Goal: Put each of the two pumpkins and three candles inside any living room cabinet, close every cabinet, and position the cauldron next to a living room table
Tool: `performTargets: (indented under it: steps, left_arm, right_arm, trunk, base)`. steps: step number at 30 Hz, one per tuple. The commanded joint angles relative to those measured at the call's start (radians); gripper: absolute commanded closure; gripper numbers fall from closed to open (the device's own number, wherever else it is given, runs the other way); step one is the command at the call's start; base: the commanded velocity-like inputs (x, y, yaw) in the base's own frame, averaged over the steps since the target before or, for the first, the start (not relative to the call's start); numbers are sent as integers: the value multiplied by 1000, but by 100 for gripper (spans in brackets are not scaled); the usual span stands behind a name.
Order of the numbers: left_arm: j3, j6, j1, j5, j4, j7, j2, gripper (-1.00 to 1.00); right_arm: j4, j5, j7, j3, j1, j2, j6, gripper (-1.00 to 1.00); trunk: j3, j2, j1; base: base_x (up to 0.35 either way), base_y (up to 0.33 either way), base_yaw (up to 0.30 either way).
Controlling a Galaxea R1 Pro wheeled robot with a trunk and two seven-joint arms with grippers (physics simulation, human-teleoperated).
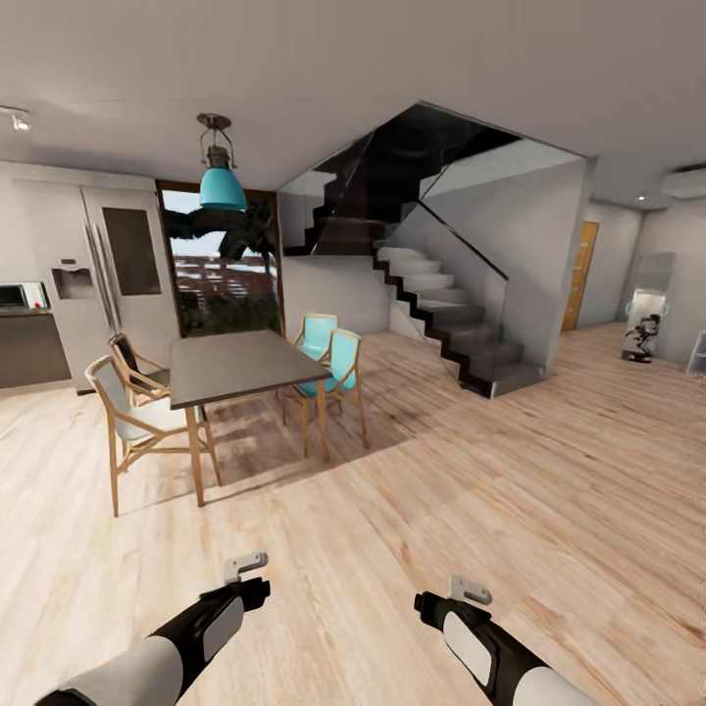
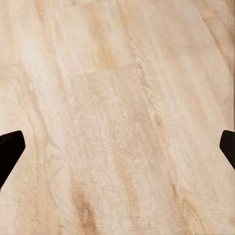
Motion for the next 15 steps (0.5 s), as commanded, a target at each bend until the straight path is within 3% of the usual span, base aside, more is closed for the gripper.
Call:
performTargets:
  steps: [1,15]
  left_arm:
    - [-8,5,0,5,-3,7,1,-100]
    - [-14,5,0,5,-3,7,0,-100]
  right_arm:
    - [-2,-6,-8,8,-1,-1,3,-100]
    - [-2,-8,-8,8,-1,-2,3,-100]
  trunk:
    - [-1,-1,0]
    - [5,-1,0]
  base:
    - [270,211,-259]
    - [270,200,-271]
